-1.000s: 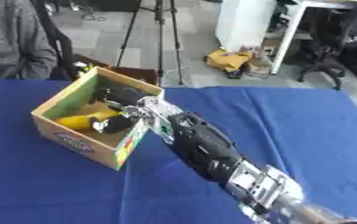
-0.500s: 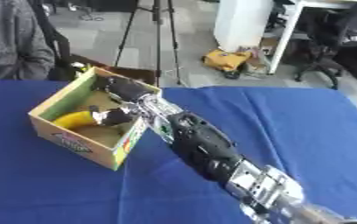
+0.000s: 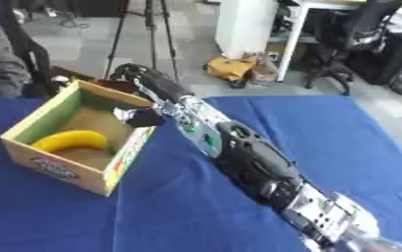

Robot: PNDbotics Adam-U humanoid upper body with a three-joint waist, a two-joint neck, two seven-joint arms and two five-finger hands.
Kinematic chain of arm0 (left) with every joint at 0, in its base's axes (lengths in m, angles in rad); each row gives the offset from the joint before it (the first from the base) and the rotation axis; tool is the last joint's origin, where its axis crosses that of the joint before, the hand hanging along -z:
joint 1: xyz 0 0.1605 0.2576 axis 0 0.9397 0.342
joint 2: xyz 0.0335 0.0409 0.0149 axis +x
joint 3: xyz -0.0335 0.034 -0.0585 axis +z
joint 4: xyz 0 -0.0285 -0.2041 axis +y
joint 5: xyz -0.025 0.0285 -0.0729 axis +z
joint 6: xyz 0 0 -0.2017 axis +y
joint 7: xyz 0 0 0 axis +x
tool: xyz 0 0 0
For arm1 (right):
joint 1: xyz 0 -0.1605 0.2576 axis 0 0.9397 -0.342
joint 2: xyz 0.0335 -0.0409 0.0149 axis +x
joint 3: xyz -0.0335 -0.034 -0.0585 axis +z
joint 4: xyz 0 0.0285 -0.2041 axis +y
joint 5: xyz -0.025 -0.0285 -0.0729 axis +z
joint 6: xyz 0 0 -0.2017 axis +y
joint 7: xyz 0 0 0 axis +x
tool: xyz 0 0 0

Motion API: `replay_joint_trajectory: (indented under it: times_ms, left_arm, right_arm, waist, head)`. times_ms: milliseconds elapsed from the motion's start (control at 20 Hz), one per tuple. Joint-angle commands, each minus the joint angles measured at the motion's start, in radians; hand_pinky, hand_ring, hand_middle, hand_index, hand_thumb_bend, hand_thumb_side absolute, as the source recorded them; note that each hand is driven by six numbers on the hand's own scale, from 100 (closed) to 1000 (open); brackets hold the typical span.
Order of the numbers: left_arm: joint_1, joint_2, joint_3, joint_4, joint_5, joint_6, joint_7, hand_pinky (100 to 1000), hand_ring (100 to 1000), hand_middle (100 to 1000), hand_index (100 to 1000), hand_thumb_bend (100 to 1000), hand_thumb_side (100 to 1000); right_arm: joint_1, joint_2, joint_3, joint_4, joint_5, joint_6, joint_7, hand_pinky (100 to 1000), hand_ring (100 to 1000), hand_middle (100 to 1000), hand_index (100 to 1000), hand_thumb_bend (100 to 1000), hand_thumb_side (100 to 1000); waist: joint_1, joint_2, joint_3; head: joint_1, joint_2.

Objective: Pick up objects on the table and place them in the box.

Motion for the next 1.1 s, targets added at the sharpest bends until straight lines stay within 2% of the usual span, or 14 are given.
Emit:
replay_joint_trajectory:
  times_ms: [50,200,250,300,550,800,950,1000,1050,1100]
  left_arm:
    - [0.005,0.027,0.025,-0.006,-0.008,-0.004,0.019,564,693,516,528,252,1000]
    - [0.021,0.035,0.043,0.004,-0.018,-0.007,0.036,564,693,515,528,253,1000]
    - [0.026,0.038,0.049,0.005,-0.021,-0.010,0.042,563,693,515,528,251,1000]
    - [0.030,0.042,0.055,0.007,-0.023,-0.012,0.048,563,694,515,527,252,1000]
    - [0.050,0.062,0.082,0.006,-0.029,-0.023,0.076,562,694,515,527,249,1000]
    - [0.077,0.076,0.104,0.007,-0.034,-0.031,0.098,562,696,514,526,247,1000]
    - [0.085,0.082,0.111,0.006,-0.034,-0.036,0.105,561,696,514,526,247,1000]
    - [0.088,0.084,0.112,0.006,-0.036,-0.035,0.107,561,696,514,526,247,962]
    - [0.089,0.082,0.113,0.006,-0.038,-0.035,0.108,561,696,514,526,249,1000]
    - [0.090,0.080,0.114,0.005,-0.039,-0.034,0.109,561,696,514,526,249,1000]
  right_arm:
    - [0.023,-0.059,-0.033,-0.147,-0.247,-0.003,0.061,848,909,864,872,100,669]
    - [0.094,-0.079,-0.076,-0.288,-0.454,0.020,0.078,826,881,840,856,100,702]
    - [0.123,-0.083,-0.093,-0.338,-0.508,0.027,0.073,822,876,837,854,100,782]
    - [0.153,-0.085,-0.110,-0.384,-0.552,0.035,0.066,816,871,828,850,100,717]
    - [0.299,-0.055,-0.191,-0.564,-0.704,0.075,0.002,788,832,789,824,100,753]
    - [0.410,0.039,-0.228,-0.607,-0.817,0.071,-0.048,768,809,757,802,100,842]
    - [0.467,0.087,-0.241,-0.608,-0.868,0.045,-0.041,763,797,742,789,100,880]
    - [0.487,0.107,-0.246,-0.608,-0.879,0.038,-0.037,761,793,737,787,100,884]
    - [0.506,0.130,-0.253,-0.608,-0.887,0.032,-0.032,761,792,736,786,100,885]
    - [0.524,0.155,-0.258,-0.608,-0.889,0.025,-0.024,760,790,732,783,100,889]
  waist:
    - [0.009,-0.022,-0.026]
    - [0.013,-0.032,-0.089]
    - [0.014,-0.034,-0.110]
    - [0.016,-0.037,-0.131]
    - [0.025,-0.046,-0.223]
    - [0.038,-0.056,-0.323]
    - [0.040,-0.055,-0.370]
    - [0.039,-0.056,-0.382]
    - [0.038,-0.056,-0.392]
    - [0.038,-0.054,-0.399]
  head:
    - [0.040,0.011]
    - [0.081,0.022]
    - [0.096,0.022]
    - [0.113,0.023]
    - [0.178,0.029]
    - [0.253,0.042]
    - [0.283,0.045]
    - [0.290,0.049]
    - [0.297,0.051]
    - [0.303,0.051]
